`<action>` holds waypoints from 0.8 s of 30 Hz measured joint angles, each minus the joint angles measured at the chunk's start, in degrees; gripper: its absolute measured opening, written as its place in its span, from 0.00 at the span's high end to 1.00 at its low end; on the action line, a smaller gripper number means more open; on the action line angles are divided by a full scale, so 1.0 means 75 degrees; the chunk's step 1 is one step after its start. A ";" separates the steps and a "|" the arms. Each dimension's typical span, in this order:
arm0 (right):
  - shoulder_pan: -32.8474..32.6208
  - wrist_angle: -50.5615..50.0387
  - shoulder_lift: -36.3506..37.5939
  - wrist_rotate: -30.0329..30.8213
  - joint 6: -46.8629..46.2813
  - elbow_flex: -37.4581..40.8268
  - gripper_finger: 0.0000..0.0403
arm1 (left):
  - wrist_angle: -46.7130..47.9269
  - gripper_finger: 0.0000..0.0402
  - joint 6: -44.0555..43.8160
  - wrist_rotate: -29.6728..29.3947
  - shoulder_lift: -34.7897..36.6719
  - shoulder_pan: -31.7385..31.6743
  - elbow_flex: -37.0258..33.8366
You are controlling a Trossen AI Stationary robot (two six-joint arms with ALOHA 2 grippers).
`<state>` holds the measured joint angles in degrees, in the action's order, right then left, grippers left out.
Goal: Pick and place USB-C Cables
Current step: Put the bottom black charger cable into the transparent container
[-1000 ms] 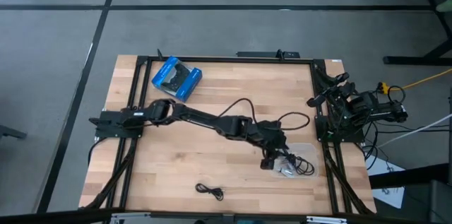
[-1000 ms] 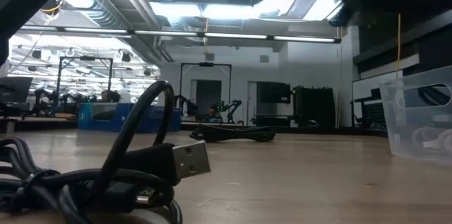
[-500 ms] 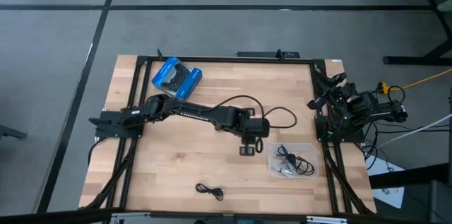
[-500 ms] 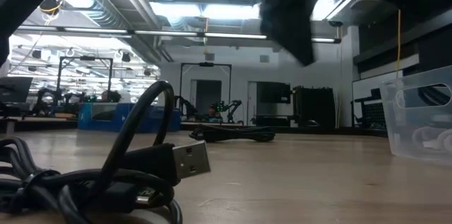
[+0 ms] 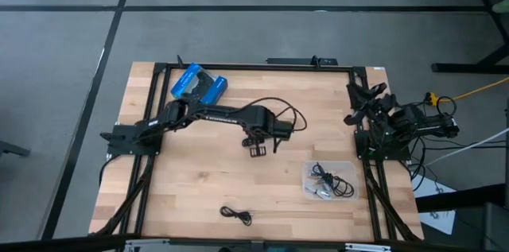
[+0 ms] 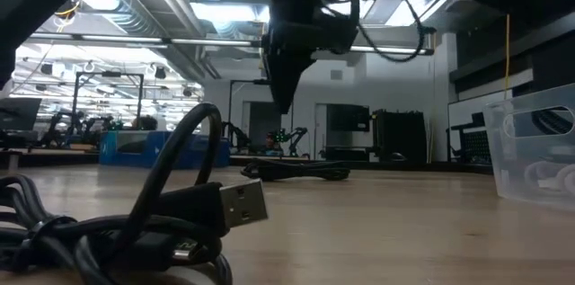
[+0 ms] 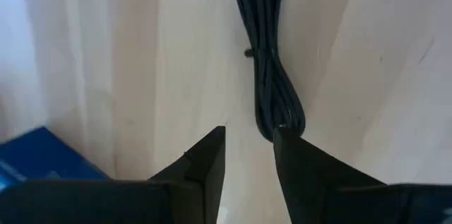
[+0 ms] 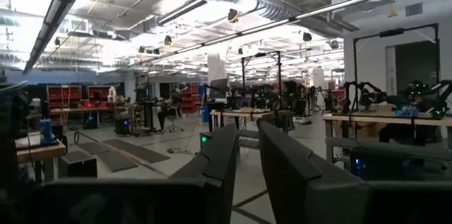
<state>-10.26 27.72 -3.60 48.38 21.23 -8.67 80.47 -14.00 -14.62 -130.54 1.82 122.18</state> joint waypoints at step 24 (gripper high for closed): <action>0.0001 -0.0535 -0.0006 0.0206 -0.0031 -0.0003 0.83 | 0.1004 0.72 -0.0333 0.0617 0.2640 -0.0161 -0.1956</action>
<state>-10.25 23.71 -3.64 49.92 21.00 -8.69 88.00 -16.50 -9.99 -110.74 0.61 107.51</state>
